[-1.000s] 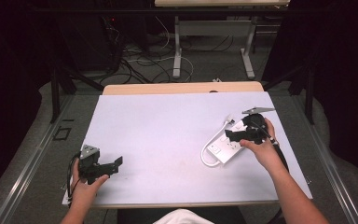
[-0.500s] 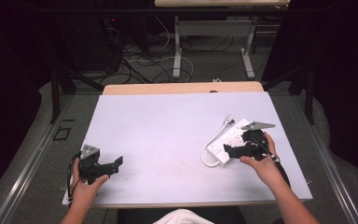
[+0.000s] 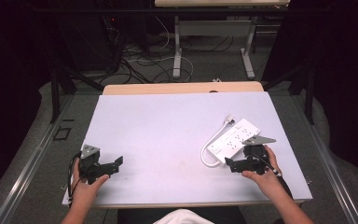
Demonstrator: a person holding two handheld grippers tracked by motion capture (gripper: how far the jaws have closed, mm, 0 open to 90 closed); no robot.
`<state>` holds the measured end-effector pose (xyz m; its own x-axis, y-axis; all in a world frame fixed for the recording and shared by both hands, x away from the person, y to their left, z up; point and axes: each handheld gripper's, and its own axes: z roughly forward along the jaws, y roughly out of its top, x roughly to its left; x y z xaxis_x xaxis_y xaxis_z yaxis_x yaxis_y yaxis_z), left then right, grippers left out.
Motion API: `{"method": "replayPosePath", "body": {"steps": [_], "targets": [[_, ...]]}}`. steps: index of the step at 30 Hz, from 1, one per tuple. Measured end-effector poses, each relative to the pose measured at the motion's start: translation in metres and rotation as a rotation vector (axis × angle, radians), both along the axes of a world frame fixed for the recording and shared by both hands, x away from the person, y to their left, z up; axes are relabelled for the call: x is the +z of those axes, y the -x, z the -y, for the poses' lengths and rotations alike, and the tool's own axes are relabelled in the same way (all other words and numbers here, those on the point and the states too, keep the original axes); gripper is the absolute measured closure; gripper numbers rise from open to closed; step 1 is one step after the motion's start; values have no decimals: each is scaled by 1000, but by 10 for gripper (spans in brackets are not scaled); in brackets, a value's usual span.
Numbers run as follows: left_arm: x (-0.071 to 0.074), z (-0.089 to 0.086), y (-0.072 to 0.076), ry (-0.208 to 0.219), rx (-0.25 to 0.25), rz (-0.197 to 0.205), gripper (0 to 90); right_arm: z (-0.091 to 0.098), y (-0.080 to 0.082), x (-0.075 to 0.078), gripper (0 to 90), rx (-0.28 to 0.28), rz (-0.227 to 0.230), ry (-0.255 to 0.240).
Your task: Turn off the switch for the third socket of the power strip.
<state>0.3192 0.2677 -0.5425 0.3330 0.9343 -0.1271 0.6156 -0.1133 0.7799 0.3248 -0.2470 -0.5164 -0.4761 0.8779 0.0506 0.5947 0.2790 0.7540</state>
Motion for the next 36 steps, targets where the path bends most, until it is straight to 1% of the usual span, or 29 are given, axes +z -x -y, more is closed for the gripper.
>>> {"method": "replayPosePath", "body": {"steps": [3, 5, 6, 8, 10, 13, 17, 21, 25, 27, 28, 32, 36], "targets": [[0, 2, 0, -5, -8, 5, 15, 7, 4, -7, 0, -9, -4, -6], [0, 2, 0, -4, -10, 2, 15, 13, 6, -9, 0, -16, 18, -13], [0, 2, 0, -3, -10, 1, 15, 17, 7, -10, 0, -24, 27, -9], [-1, 2, -1, 3, -6, -2, 15, 23, 7, -14, 0, -39, 36, -12], [-1, 2, -2, 5, -5, -2, 15, 28, 6, -19, 0, -47, 26, -20], [-1, 2, -2, 8, -8, 3, 15, 34, 4, -23, 0, -72, 18, 0], [-1, 1, -2, 8, -10, 3, 15, 40, 1, -27, 0, -99, 4, -12], [0, 1, -2, 8, -9, -1, 15, 47, -1, -30, 0, -119, -3, -9], [-1, 1, -3, 8, -7, -1, 15, 54, -2, -31, 0, -153, -10, -22], [0, 0, -3, 10, -7, -3, 15, 58, -3, -32, 0, -166, -15, -20], [0, 0, -3, 12, -7, -2, 15, 59, -3, -33, 0, -175, -22, -29], [0, -1, -2, 15, -3, 5, 15, 64, -5, -36, 0, -188, -28, -34], [0, -2, -2, 15, 2, 1, 14, 65, -6, -37, 0, -200, -36, -28]]}}
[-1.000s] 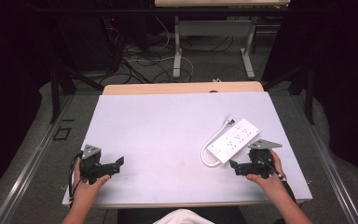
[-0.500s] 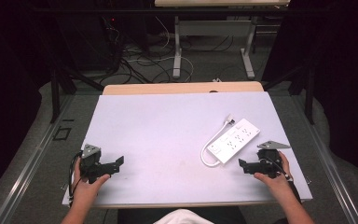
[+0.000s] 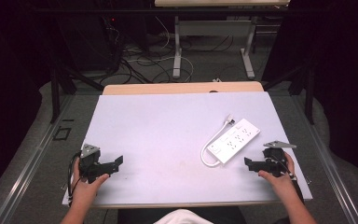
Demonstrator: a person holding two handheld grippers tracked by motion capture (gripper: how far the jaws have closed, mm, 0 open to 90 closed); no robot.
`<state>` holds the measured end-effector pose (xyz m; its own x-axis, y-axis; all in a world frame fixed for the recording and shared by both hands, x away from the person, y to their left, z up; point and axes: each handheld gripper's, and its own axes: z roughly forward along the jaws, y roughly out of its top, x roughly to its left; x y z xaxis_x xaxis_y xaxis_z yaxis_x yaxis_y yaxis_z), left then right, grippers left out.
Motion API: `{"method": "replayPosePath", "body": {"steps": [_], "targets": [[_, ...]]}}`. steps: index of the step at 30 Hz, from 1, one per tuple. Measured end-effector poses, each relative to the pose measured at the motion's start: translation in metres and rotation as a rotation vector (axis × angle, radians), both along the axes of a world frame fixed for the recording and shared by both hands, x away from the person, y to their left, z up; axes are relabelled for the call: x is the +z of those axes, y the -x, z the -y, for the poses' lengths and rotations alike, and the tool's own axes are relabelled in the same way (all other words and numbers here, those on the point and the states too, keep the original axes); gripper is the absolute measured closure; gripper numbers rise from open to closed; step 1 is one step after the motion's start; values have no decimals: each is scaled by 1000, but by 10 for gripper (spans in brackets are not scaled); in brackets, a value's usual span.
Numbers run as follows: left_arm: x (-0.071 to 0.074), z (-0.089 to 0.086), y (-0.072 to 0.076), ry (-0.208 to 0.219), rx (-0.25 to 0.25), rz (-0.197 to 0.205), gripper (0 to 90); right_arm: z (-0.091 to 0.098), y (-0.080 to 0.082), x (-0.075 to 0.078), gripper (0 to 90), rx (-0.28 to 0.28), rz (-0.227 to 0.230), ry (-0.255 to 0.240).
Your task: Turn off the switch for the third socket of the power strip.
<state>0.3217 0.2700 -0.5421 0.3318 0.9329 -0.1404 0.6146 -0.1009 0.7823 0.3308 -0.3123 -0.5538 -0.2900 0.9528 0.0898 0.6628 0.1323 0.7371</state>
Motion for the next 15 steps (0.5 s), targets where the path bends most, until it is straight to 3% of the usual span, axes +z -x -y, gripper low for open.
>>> {"method": "replayPosePath", "body": {"steps": [15], "targets": [[-1, -2, -3, 1, 7, -4, 2, 4, 0, 0, 0, -43, 12, -2]]}}
